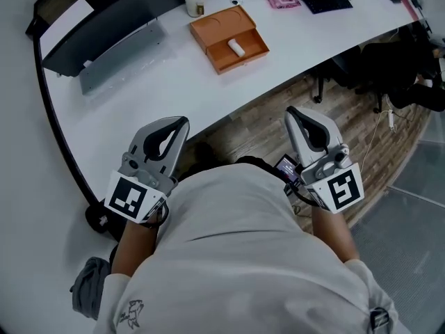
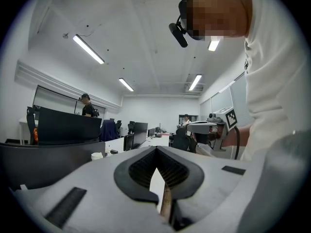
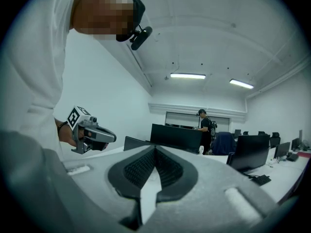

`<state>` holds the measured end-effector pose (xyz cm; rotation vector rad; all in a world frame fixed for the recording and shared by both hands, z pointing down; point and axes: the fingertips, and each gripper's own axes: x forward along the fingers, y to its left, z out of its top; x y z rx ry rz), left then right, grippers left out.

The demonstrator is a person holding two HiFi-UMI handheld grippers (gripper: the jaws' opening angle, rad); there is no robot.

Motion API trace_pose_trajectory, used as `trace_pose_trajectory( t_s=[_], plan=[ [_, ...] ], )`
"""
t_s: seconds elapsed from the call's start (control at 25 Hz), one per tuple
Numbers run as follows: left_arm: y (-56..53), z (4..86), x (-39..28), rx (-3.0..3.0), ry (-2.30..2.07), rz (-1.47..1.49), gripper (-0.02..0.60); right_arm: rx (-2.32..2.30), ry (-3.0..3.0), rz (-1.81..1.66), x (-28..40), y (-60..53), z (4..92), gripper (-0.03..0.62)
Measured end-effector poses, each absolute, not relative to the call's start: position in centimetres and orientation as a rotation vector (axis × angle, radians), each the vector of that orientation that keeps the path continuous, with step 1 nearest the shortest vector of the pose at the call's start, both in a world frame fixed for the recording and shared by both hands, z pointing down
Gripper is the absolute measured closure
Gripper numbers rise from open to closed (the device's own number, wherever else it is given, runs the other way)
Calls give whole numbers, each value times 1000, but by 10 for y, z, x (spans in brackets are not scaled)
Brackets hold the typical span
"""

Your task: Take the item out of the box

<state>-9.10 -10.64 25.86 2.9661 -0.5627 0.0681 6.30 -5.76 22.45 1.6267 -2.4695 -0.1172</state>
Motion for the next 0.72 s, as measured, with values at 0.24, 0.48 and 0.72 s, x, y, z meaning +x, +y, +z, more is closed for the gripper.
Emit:
trace_pose_trajectory(
  t_s=[0.24,0.48,0.72],
  plan=[
    [-125,259,-96,2954,-572,68,584,1629,-2465,-89,64,-77,229,591],
    [-143,267,-99,2947,-634,83,584,1600,-2486,-86,72,-103,241,591],
    [-169,274,-93,2910,-701,100,584,1522,-2520,-56,78,-141,250,591]
  ],
)
